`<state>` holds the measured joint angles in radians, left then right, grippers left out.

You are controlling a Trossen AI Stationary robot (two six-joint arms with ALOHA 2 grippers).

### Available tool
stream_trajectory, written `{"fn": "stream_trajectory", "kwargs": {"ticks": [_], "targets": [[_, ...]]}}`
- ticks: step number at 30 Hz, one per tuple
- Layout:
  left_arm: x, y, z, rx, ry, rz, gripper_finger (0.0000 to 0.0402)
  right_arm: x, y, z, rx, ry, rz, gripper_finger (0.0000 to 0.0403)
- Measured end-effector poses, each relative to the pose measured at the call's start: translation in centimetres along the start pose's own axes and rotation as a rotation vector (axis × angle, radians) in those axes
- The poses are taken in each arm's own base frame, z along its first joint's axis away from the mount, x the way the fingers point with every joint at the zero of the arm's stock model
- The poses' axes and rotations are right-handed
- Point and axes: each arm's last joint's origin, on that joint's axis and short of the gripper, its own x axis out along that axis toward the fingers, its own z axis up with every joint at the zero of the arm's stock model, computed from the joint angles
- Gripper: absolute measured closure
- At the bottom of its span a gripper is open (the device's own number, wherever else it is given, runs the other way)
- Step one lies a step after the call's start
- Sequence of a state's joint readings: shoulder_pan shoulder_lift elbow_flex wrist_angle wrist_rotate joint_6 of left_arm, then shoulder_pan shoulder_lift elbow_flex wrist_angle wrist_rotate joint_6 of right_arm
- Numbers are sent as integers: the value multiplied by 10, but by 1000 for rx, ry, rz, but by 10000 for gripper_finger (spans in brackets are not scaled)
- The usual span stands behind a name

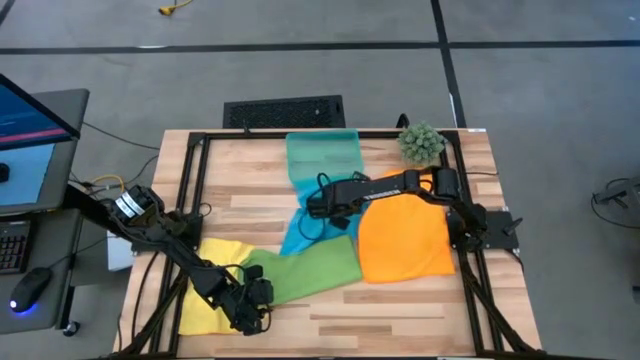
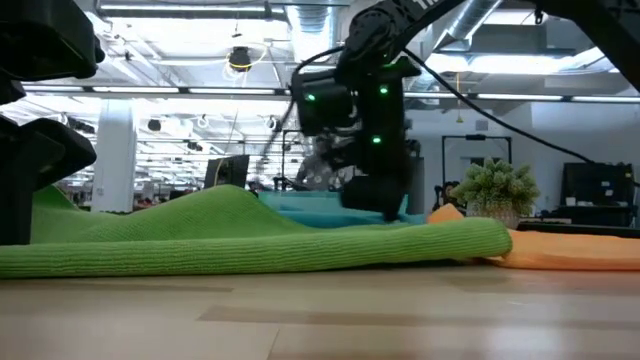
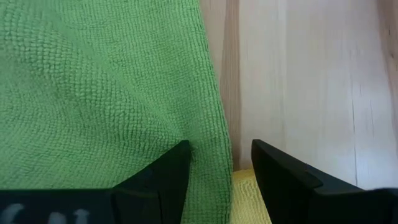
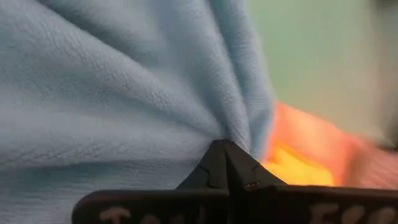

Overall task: Roll microfiber towels into tight, uniform cylinder then place into a basket
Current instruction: Roll the green microfiber cloth

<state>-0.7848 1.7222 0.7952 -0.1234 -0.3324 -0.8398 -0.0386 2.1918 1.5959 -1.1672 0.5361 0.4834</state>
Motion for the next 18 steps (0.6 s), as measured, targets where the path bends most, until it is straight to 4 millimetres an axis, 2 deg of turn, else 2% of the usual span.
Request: {"fn": "stream_trajectory", "kwargs": {"ticks": [9, 14, 18], "targets": [[0, 0, 0, -5, 0, 2, 234, -15, -15, -27, 1, 118, -250, 403], [0, 0, 0, -7, -1, 2, 234, -45, -30, -32, 69, 7, -235, 403], [0, 0, 0, -8, -1, 3, 234, -74, -55, -40, 157, -90, -205, 402]]}}
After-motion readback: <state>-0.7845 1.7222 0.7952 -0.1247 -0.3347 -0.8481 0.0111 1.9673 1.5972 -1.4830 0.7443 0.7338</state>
